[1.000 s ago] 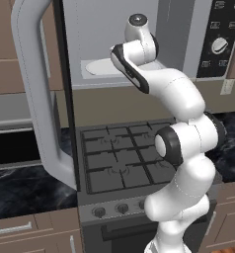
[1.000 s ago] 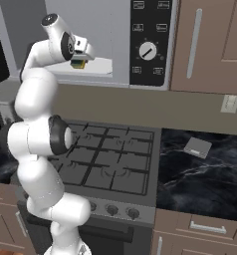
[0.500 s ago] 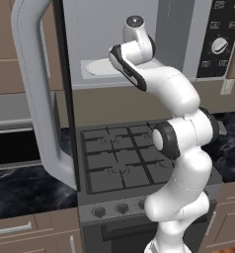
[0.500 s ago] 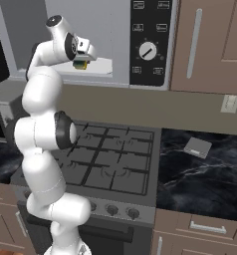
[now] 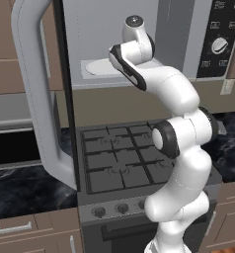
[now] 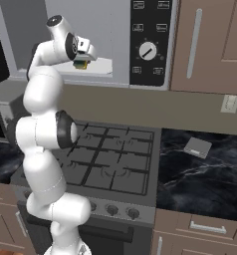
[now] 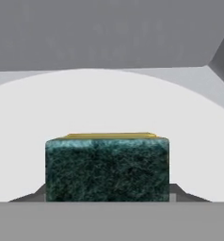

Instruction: Place the sponge inside the microwave to prepare for sanitizing.

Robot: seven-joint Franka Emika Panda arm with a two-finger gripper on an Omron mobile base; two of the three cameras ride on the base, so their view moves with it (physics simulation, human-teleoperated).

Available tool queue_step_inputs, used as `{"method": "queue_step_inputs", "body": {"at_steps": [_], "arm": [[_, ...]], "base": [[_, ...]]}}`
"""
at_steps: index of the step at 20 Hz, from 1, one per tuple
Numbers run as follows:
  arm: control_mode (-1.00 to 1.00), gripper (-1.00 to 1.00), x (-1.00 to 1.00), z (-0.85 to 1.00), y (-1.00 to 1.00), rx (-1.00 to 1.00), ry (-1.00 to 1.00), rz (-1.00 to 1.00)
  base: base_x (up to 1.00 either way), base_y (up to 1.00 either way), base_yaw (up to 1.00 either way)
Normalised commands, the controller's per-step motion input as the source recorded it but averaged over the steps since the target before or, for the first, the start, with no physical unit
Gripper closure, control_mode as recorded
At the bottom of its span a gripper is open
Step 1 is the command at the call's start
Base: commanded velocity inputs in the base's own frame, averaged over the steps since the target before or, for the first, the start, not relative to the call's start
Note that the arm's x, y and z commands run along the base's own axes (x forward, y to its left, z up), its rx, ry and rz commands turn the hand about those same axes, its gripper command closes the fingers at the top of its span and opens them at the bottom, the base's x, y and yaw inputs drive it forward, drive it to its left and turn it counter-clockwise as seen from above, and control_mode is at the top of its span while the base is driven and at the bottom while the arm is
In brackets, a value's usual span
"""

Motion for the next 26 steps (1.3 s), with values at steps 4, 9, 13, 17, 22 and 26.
{"method": "queue_step_inputs", "body": {"at_steps": [4,9,13,17,22,26], "arm": [[-1.00,-1.00,0.13,-0.06,0.01,0.00,0.00,0.00],[-1.00,-1.00,0.07,-0.03,0.00,0.00,0.00,0.00],[-1.00,-1.00,0.01,-0.01,0.00,0.00,0.00,0.00],[-1.00,-1.00,0.00,0.00,0.00,0.00,0.00,0.00],[-1.00,-1.00,-0.02,0.02,0.02,0.00,-0.01,0.00],[-1.00,-1.00,-0.34,0.29,0.02,0.00,-0.12,0.00]], "base": [[0.00,0.00,0.00],[0.00,0.00,0.00],[0.00,0.00,0.00],[0.00,0.00,0.00],[0.00,0.00,0.00],[0.00,0.00,0.00]]}}
